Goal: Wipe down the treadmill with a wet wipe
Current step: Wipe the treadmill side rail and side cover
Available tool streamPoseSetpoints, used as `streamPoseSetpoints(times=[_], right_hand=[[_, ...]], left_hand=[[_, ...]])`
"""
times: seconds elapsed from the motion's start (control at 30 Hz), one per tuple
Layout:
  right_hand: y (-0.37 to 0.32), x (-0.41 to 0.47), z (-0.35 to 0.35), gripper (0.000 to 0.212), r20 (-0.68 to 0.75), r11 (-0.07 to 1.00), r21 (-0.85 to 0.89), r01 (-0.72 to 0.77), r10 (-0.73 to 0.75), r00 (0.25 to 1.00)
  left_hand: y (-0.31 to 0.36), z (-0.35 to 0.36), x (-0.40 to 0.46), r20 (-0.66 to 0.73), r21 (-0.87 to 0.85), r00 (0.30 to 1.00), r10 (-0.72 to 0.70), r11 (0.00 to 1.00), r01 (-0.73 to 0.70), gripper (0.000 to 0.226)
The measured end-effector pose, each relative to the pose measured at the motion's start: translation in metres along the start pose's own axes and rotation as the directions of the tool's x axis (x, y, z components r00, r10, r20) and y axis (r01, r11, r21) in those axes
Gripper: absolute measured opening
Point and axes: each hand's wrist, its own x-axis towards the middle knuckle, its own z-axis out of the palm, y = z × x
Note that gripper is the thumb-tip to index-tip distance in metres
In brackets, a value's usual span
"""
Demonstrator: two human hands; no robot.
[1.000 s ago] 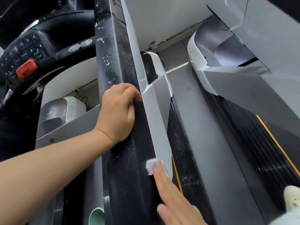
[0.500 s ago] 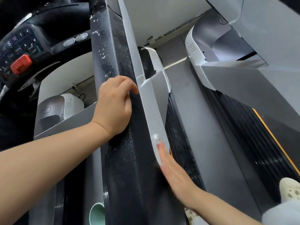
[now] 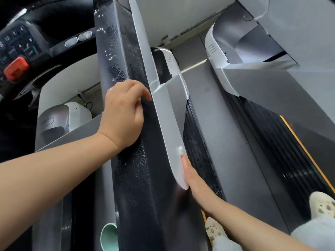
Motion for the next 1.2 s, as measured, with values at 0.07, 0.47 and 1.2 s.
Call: streamPoseSetpoints(times=[0.07, 0.47, 1.2], right_hand=[[-0.019, -0.015, -0.008, 0.034, 0.038, 0.998, 0.024, 0.050, -0.051, 0.998], [0.008, 0.044, -0.006, 0.048, 0.091, 0.903, 0.274, -0.331, 0.318, 0.944], [0.005, 0.009, 0.016, 0.042, 0.046, 0.836, 0.442, -0.326, 0.341, 0.939]], left_hand=[[-0.001, 0.000, 0.000, 0.000, 0.003, 1.000, -0.002, 1.000, 0.002, 0.029], [-0.001, -0.001, 0.000, 0.014, 0.004, 1.000, 0.007, 1.000, -0.007, 0.027], [-0.003, -0.026, -0.036, 0.600, -0.140, 0.551, 0.581, 0.754, -0.642, 0.055]])
